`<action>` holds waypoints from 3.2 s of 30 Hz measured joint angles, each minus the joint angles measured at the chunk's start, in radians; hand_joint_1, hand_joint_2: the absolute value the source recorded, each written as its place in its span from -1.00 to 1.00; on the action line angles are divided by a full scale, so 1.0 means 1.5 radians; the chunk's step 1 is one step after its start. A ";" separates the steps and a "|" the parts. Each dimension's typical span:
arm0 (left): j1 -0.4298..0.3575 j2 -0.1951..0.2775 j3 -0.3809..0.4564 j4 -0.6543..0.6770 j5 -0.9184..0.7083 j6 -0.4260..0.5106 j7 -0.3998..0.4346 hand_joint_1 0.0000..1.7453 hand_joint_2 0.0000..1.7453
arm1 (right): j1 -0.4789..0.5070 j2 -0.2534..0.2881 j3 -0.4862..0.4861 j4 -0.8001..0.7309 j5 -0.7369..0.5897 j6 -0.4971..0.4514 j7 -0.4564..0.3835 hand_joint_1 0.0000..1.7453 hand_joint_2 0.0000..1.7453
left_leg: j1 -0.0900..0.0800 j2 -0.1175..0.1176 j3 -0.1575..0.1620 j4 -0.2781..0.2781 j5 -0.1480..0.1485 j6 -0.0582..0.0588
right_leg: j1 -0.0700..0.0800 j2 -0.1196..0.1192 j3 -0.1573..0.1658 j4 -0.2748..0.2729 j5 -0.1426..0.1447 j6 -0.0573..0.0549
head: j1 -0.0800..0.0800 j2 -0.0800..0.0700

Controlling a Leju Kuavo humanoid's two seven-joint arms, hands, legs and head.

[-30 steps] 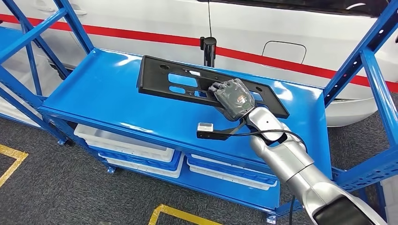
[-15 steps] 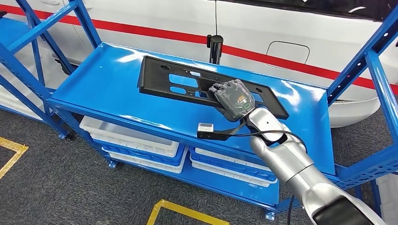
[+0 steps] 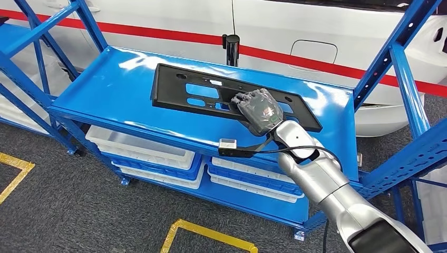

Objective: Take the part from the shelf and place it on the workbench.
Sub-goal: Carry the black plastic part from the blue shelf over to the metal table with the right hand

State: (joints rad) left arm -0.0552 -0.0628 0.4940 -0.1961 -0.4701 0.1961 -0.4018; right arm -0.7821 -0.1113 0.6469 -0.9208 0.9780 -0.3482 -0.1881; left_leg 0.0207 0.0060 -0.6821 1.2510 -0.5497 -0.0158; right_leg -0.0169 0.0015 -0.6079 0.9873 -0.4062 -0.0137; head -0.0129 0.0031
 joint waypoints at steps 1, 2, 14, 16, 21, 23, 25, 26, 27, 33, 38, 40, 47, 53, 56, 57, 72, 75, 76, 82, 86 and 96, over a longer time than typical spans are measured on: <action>0.000 0.000 0.000 0.000 0.000 0.000 0.000 -1.00 1.00 | 0.000 0.000 0.000 0.001 0.001 0.000 0.000 1.00 1.00 | 0.000 -0.001 0.033 -0.046 0.016 0.005 | 0.001 0.000 -0.003 0.001 0.003 0.001 | 0.000 0.000; -0.001 0.001 0.000 0.000 -0.001 0.000 0.000 -1.00 1.00 | 0.000 0.000 0.000 0.001 0.002 -0.001 0.001 1.00 1.00 | -0.001 -0.002 0.063 -0.094 0.028 0.009 | 0.002 0.000 -0.005 0.001 0.006 0.003 | 0.000 0.000; -0.006 0.000 0.000 -0.001 -0.006 -0.007 0.001 -1.00 1.00 | 0.005 -0.006 -0.005 0.001 0.006 -0.004 0.004 1.00 1.00 | -0.010 0.002 0.042 -0.186 0.118 0.046 | 0.004 -0.002 -0.071 0.191 -0.096 0.023 | 0.004 0.000; -0.006 0.000 0.000 -0.001 -0.007 -0.008 0.002 -1.00 1.00 | 0.007 -0.007 -0.005 0.001 0.006 -0.004 0.005 1.00 1.00 | -0.010 0.002 0.024 -0.185 0.133 0.042 | 0.003 -0.002 -0.030 0.157 -0.069 0.038 | 0.004 0.000; -0.007 -0.001 0.000 -0.001 -0.008 -0.009 0.003 -1.00 1.00 | 0.007 -0.006 -0.006 0.000 0.006 -0.005 0.005 1.00 1.00 | -0.013 0.003 0.001 -0.182 0.163 0.026 | 0.009 0.001 0.084 -0.023 -0.069 0.025 | 0.002 0.000; -0.006 0.000 0.000 0.000 -0.008 -0.009 0.003 -1.00 1.00 | 0.007 -0.006 -0.006 0.000 0.006 -0.005 0.005 1.00 1.00 | -0.011 0.001 -0.006 -0.179 0.162 0.019 | 0.003 0.001 0.074 -0.021 -0.058 0.014 | 0.001 0.000; -0.004 0.000 0.000 0.000 -0.008 -0.009 0.004 -1.00 1.00 | 0.007 -0.005 -0.005 0.000 0.007 -0.005 0.005 1.00 1.00 | -0.006 -0.002 -0.023 -0.139 0.118 0.011 | -0.004 -0.001 0.065 -0.022 -0.045 -0.001 | -0.001 0.000; -0.004 0.000 0.000 0.000 -0.008 -0.009 0.004 -1.00 1.00 | 0.007 -0.005 -0.005 0.000 0.007 -0.005 0.005 1.00 1.00 | -0.004 -0.003 -0.035 -0.096 0.082 0.006 | -0.003 -0.001 0.060 -0.021 -0.039 -0.004 | -0.002 0.000; -0.003 0.000 0.000 0.000 -0.008 -0.009 0.004 -1.00 1.00 | 0.007 -0.004 -0.005 0.000 0.007 -0.005 0.005 1.00 1.00 | -0.002 -0.003 -0.046 -0.047 0.051 0.002 | -0.003 -0.002 0.054 -0.020 -0.034 -0.005 | -0.002 0.000; -0.006 0.000 0.000 -0.001 -0.011 -0.010 0.005 -1.00 1.00 | 0.008 -0.005 -0.009 -0.007 -0.016 0.005 -0.028 1.00 1.00 | 0.009 -0.006 0.049 -0.091 0.059 -0.007 | -0.005 -0.002 0.017 -0.002 -0.016 0.010 | -0.002 0.000; -0.010 0.000 0.000 -0.001 -0.016 -0.011 0.007 -1.00 1.00 | 0.011 -0.006 -0.016 -0.032 -0.043 0.021 -0.071 1.00 1.00 | 0.000 -0.010 0.077 -0.157 0.064 0.012 | -0.001 -0.002 0.000 0.000 -0.001 0.039 | -0.001 0.000; -0.011 0.000 0.000 -0.001 -0.016 -0.011 0.007 -1.00 1.00 | 0.011 -0.009 -0.018 -0.037 -0.044 0.023 -0.072 1.00 1.00 | -0.002 -0.006 0.067 -0.166 0.079 0.031 | 0.001 -0.002 -0.018 0.034 -0.032 0.035 | 0.001 0.000; -0.013 0.000 0.000 -0.001 -0.016 -0.012 0.006 -1.00 1.00 | 0.014 -0.011 -0.019 -0.042 -0.044 0.026 -0.072 1.00 1.00 | -0.018 -0.004 0.012 -0.167 0.126 0.048 | 0.007 -0.002 -0.010 0.153 -0.087 0.033 | 0.004 0.000; -0.012 -0.004 0.001 -0.001 -0.016 -0.013 0.010 -1.00 1.00 | 0.007 -0.009 -0.022 -0.049 -0.040 0.026 -0.067 1.00 1.00 | -0.021 -0.004 -0.011 -0.176 0.167 0.034 | 0.017 -0.004 0.091 -0.029 -0.069 0.008 | 0.004 0.000; -0.010 -0.002 0.001 -0.001 -0.016 -0.012 0.011 -1.00 1.00 | 0.005 -0.006 -0.021 -0.049 -0.039 0.026 -0.066 1.00 1.00 | -0.015 -0.007 -0.030 -0.121 0.095 0.021 | 0.001 -0.006 0.075 -0.036 -0.040 -0.009 | 0.004 0.000; -0.010 -0.002 0.001 -0.001 -0.016 -0.012 0.011 -1.00 1.00 | 0.004 -0.004 -0.021 -0.049 -0.039 0.026 -0.066 1.00 1.00 | -0.010 -0.007 -0.039 -0.076 0.057 0.016 | 0.002 -0.006 0.065 -0.035 -0.031 -0.012 | 0.003 0.000; -0.020 0.001 0.001 -0.002 -0.021 -0.015 0.010 -1.00 1.00 | 0.028 -0.007 -0.024 -0.053 -0.010 0.005 -0.050 1.00 1.00 | 0.003 -0.006 0.041 -0.139 0.078 0.037 | -0.009 -0.006 -0.078 0.099 -0.060 0.038 | 0.003 0.000; -0.020 0.001 0.002 -0.002 -0.019 -0.015 0.008 -1.00 1.00 | 0.031 -0.006 -0.024 -0.053 0.001 0.002 -0.048 1.00 1.00 | -0.003 -0.006 0.001 -0.139 0.110 0.043 | -0.005 -0.004 -0.095 0.218 -0.105 0.042 | 0.004 0.000; -0.020 0.001 0.002 -0.002 -0.019 -0.015 0.008 -1.00 1.00 | 0.032 -0.006 -0.024 -0.053 0.004 0.001 -0.047 1.00 1.00 | -0.005 -0.006 -0.012 -0.139 0.121 0.043 | -0.002 -0.003 -0.082 0.228 -0.093 0.047 | 0.004 0.000; -0.021 -0.004 0.003 -0.003 -0.022 -0.017 0.014 -1.00 1.00 | 0.030 0.005 -0.036 -0.057 0.003 0.003 -0.045 1.00 1.00 | -0.010 -0.004 -0.052 -0.151 0.182 0.031 | 0.025 -0.004 0.111 -0.003 -0.109 0.013 | 0.003 0.000; -0.020 -0.003 0.006 -0.002 -0.024 -0.024 0.016 -1.00 1.00 | 0.031 0.011 -0.038 -0.059 0.004 0.022 -0.046 1.00 1.00 | -0.006 -0.007 -0.064 -0.142 0.154 0.016 | 0.008 -0.006 0.088 -0.020 -0.072 -0.002 | 0.004 0.000; -0.020 0.001 0.012 -0.003 -0.039 -0.026 0.014 -1.00 1.00 | 0.047 0.015 -0.040 -0.088 0.069 0.036 -0.030 1.00 1.00 | 0.022 -0.007 0.060 -0.095 0.059 -0.020 | -0.002 -0.008 -0.003 0.011 -0.009 0.020 | 0.001 0.000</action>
State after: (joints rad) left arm -0.0855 -0.0616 0.5116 -0.2003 -0.5279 0.1570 -0.3809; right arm -0.7120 -0.0893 0.5874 -1.0533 1.0809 -0.2947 -0.2328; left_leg 0.0533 -0.0047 -0.5920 1.1081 -0.4616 -0.0455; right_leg -0.0199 -0.0109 -0.6124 1.0044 -0.4193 0.0162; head -0.0116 0.0031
